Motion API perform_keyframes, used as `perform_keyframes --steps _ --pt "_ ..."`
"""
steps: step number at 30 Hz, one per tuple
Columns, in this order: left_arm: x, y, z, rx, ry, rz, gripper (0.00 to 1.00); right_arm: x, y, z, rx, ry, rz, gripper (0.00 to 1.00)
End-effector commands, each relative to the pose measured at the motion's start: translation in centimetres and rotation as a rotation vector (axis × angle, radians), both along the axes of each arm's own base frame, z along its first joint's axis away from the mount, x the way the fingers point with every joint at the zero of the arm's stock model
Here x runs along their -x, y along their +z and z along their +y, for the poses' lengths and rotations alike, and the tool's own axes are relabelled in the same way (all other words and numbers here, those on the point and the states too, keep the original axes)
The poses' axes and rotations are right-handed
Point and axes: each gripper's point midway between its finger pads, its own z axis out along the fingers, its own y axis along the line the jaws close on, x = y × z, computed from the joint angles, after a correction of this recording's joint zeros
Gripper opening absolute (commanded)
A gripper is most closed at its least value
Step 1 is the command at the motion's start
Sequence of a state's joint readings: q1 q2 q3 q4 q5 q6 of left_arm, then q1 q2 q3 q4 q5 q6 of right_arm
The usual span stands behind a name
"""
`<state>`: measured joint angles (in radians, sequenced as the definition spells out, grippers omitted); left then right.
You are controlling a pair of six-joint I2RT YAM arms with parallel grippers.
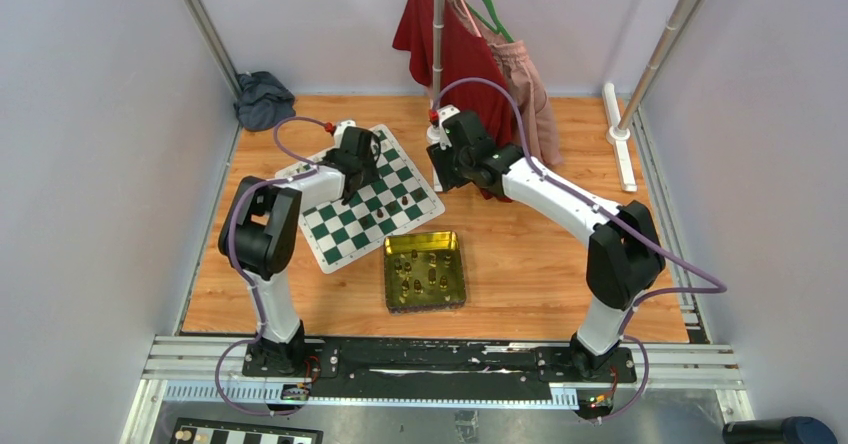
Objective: Set up the chess pieces on the board
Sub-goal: Pick up the chess piece from the chessboard.
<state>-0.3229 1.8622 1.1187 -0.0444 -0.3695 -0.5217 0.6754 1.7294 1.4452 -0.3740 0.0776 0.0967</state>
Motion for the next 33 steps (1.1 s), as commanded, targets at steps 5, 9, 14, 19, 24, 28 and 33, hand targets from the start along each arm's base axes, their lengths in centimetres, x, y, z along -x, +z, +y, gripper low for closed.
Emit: perform_keyframes --steps 5,9,14,19,24,28,33 --pt "-2.0 0.6 0.0 0.002 -0.021 -0.035 0.59 -1.4 0.0 0.2 -0.017 -0.025 -0.001 0.52" --pt "-2.4 0.6 0.2 0.0 -0.02 -0.038 0.59 -1.5 -0.2 0.2 -0.011 -0.029 0.003 0.52" --pt "-2.7 0.3 0.3 0.003 -0.02 -0.032 0.57 -1.7 -0.4 0.3 -0.008 -0.031 0.003 0.52" --pt "-2.8 -0.1 0.4 0.005 -0.022 -0.024 0.55 -1.9 -0.5 0.3 -0.005 -0.032 0.001 0.52" --pt "-2.8 -0.2 0.6 0.005 -0.027 -0.02 0.54 -2.0 -0.5 0.4 -0.007 -0.036 0.003 0.52" --pt "-2.8 -0.5 0.6 0.006 -0.033 -0.013 0.52 -2.1 -0.5 0.6 -0.012 -0.039 0.005 0.52" --pt "-2.3 -0.6 0.6 0.016 -0.032 -0.008 0.52 -2.1 -0.4 0.6 -0.016 -0.042 0.005 0.52"
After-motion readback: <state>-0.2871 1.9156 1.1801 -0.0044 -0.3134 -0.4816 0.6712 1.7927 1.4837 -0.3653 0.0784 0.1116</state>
